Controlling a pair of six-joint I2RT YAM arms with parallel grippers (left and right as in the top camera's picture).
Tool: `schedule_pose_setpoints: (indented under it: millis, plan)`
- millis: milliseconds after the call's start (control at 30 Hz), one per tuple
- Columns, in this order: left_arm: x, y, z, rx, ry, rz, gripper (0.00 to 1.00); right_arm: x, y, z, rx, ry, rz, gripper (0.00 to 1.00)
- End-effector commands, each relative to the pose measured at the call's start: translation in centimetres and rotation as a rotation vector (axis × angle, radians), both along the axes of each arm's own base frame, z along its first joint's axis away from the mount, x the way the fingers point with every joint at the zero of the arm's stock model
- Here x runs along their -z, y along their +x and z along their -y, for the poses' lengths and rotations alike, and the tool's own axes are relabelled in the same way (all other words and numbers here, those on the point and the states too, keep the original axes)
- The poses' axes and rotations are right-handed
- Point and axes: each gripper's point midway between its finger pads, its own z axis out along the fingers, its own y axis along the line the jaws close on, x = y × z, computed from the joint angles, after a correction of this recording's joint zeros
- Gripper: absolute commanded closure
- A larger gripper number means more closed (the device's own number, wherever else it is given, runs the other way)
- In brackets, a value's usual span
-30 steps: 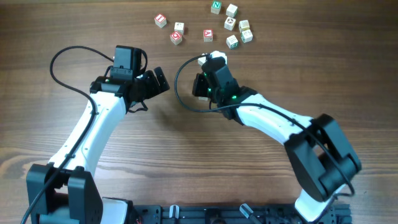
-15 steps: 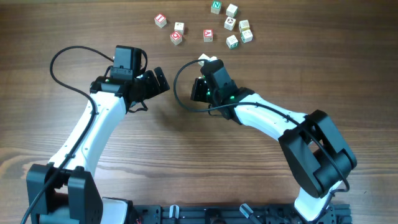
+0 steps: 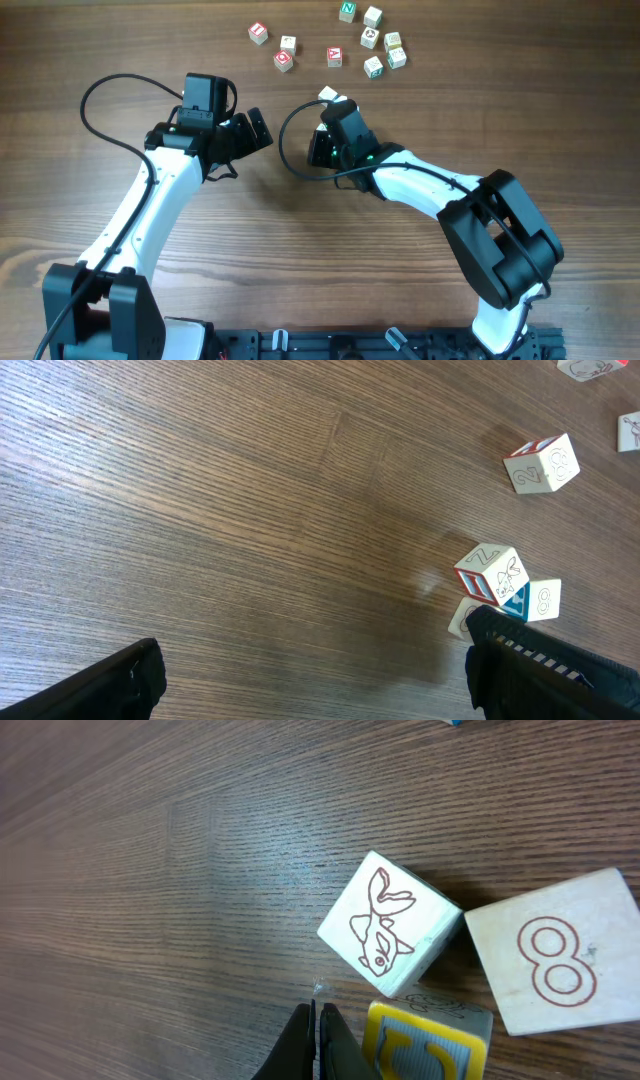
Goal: Form a circle
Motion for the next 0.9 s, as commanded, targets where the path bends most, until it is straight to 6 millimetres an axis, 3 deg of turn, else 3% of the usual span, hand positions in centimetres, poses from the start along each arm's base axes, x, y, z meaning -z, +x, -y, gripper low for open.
schedule_pose_setpoints:
  millis: [0, 867]
  plan:
    - [0.02, 0.01, -0.28, 0.01, 0.017, 0.004, 0.0, 0.39, -0.14, -0.18, 0.002, 0.005, -0.011, 0.95]
    - [0.02, 0.01, -0.28, 0.01, 0.017, 0.004, 0.0, 0.21, 0.42, 0.3, 0.032, -0.018, 0.007, 0.95]
